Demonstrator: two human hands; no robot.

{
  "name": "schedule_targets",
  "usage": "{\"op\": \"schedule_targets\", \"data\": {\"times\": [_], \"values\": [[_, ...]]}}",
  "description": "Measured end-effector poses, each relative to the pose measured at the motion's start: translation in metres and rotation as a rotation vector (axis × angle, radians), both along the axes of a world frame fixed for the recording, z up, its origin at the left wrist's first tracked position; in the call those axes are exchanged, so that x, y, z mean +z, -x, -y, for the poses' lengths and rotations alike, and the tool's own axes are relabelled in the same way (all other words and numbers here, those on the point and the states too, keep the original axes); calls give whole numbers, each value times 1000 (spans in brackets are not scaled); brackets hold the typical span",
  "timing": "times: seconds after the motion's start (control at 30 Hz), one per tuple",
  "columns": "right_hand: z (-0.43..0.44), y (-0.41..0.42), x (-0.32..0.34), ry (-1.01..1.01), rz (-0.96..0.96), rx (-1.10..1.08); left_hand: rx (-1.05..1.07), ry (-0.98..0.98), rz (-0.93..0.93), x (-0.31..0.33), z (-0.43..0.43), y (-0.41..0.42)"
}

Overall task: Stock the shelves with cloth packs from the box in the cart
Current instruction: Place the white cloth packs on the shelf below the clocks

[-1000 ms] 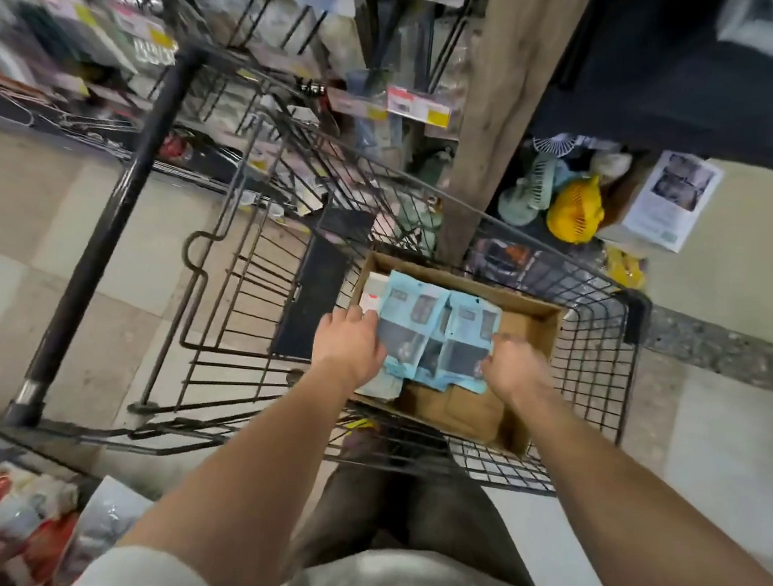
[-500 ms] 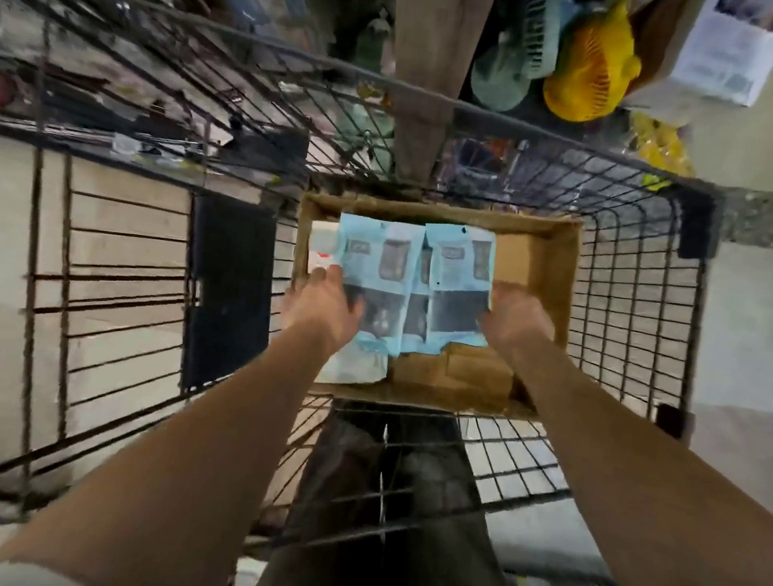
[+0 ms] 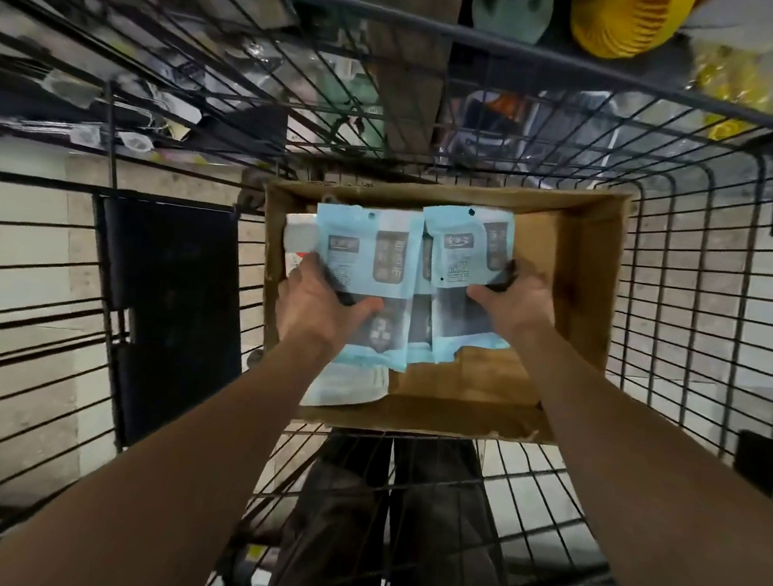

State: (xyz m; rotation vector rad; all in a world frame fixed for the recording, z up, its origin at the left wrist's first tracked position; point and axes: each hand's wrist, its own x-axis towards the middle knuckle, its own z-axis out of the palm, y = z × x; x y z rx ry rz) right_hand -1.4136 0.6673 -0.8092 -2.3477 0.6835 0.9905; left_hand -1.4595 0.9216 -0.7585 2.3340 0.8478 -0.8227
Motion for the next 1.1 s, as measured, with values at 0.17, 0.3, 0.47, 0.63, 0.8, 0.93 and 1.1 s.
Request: {"op": "schedule_targets", "data": {"times": [0.17, 0.3, 0.47, 0.63, 0.8, 0.93, 1.1], "values": [[12, -7, 6, -199, -37, -227, 153, 79, -42, 1, -6, -3], [15, -8, 19, -240, -17, -291, 447, 327, 7, 13, -10, -3], [16, -1, 37, -187, -8, -278, 511, 439, 10, 33, -16, 1], [21, 12, 69, -199, 25, -286, 469, 472, 11, 67, -22, 5], [36, 25, 127, -230, 102, -327, 426, 516, 30, 120, -17, 9], [50, 32, 181, -252, 153, -403, 297, 530, 69, 172, -6, 7], [69, 46, 251, -316, 285, -525, 207, 628, 165, 231, 14, 2]]}}
